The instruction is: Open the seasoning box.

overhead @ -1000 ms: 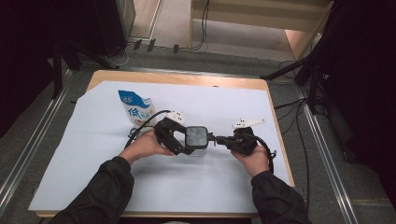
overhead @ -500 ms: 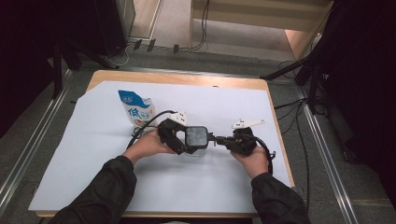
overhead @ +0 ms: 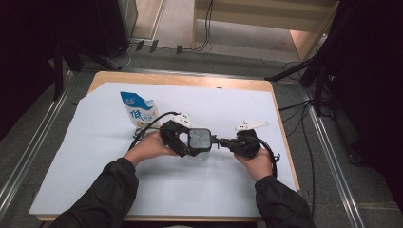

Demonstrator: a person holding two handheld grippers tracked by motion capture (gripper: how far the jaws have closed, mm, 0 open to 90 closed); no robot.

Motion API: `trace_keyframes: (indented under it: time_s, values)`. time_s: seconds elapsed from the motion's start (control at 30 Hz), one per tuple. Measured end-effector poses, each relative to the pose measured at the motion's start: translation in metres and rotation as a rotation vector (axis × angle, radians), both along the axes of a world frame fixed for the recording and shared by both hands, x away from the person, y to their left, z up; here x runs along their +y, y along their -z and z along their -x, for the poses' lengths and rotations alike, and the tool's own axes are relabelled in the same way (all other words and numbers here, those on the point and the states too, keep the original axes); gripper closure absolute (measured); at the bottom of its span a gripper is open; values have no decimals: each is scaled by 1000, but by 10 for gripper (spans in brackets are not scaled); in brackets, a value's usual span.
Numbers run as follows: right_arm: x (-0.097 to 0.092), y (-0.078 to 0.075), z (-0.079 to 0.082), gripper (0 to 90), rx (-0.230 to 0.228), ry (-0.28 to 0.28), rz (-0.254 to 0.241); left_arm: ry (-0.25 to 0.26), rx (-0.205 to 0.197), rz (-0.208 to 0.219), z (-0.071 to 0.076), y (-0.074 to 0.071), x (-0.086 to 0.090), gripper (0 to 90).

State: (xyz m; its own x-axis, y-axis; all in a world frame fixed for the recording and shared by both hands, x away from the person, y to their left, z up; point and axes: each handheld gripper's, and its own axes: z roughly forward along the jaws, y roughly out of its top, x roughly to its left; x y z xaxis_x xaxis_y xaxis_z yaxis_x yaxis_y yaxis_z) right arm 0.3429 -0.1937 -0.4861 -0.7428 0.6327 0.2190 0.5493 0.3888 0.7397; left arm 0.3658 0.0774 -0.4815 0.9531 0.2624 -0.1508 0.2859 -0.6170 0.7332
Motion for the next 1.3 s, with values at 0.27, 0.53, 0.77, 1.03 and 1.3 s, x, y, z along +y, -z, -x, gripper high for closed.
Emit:
trace_keyframes:
  time_s: [0.27,0.53,0.77,1.03,1.3]
  values:
    - [0,-2,1,900,-7,0,-8,-19,-3,31,2,-8,2,123]
    - [1,-3,1,900,-8,-4,-4,-19,-3,21,2,-12,2,124]
    - [2,-2,2,900,-4,-6,-2,-25,-2,31,4,-17,2,123]
    - [2,-3,2,900,-8,-12,-4,-33,-7,32,5,-21,2,118]
    - [3,-3,2,900,-8,-14,-4,-38,-11,33,6,-23,2,116]
